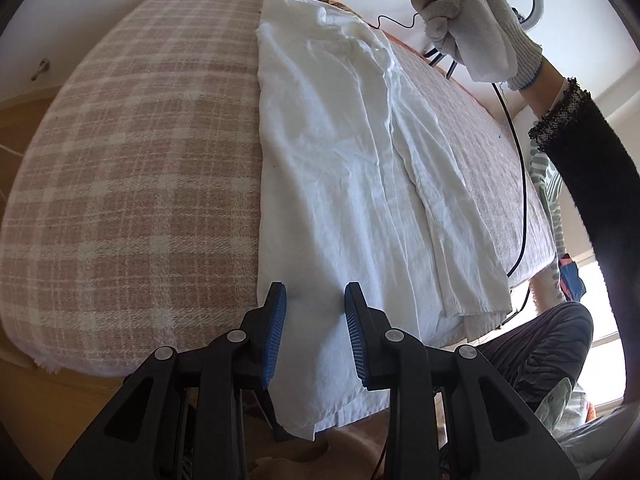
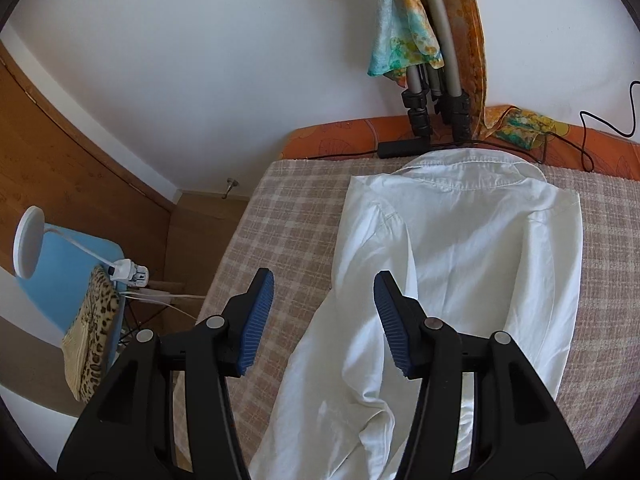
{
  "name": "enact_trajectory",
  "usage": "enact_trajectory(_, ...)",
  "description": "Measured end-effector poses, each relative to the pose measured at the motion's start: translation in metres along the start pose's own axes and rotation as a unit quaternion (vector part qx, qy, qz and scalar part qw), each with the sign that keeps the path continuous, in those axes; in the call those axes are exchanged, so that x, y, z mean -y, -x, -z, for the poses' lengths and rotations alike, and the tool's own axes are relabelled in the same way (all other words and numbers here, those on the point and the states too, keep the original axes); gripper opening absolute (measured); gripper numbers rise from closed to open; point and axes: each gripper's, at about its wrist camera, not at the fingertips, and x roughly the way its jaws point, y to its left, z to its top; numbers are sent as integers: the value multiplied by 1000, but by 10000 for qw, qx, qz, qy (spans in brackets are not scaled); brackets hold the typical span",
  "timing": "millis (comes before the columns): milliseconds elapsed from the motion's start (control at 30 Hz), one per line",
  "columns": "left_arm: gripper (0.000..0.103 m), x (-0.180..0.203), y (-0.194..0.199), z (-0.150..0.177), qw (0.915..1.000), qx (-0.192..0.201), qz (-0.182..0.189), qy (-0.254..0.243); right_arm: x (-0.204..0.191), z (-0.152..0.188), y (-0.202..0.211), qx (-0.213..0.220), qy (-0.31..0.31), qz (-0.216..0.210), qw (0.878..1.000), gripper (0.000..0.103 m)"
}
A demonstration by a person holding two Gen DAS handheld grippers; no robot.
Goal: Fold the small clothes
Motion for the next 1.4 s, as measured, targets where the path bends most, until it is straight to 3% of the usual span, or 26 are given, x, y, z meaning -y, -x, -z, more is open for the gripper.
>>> enact_trajectory(167,34,-6,-7,0,9998,-32,175,75,9,-26,-50,11,52,303,9995,55)
enact_trajectory(367,35,-11,-8,0,9993,2,363,110,-2,-46,-96,-122,838,876,9926,55)
enact_trajectory(500,32,-12,-5,1,9992,-18,403,68,-5,-48,-113,-288,1141,903,9889,55)
enact_trajectory(533,32,-10,-6,0,9993,-22,375,27,-7,-47,-115,-302,1238,939,9874,53)
enact_trajectory(600,32,-7,-5,0,9995,-20,303,-89,-8,-46,-120,-370,1393,1053,9839,36)
enact_trajectory(667,31,-5,-6,0,9995,11,254,-164,-8,-46,-126,-436,1464,1043,9827,11)
enact_trajectory(800,29,1,-6,8,9993,120,107,-336,-9,-49,-135,-283,1638,1588,9732,5)
enact_trajectory(967,29,6,-4,12,9990,102,1,-437,-2,-52,-138,-285,1413,1390,9798,5)
enact_trajectory(1167,30,7,-2,12,9991,92,-62,-421,-9,-42,-81,136,1306,910,9872,12)
enact_trajectory(1333,30,9,-7,10,9990,82,-79,-425,-17,-12,-57,-96,1436,561,9880,12)
enact_trajectory(1400,30,10,-8,10,9989,83,-93,-459,-14,-4,-57,-62,1393,812,9869,12)
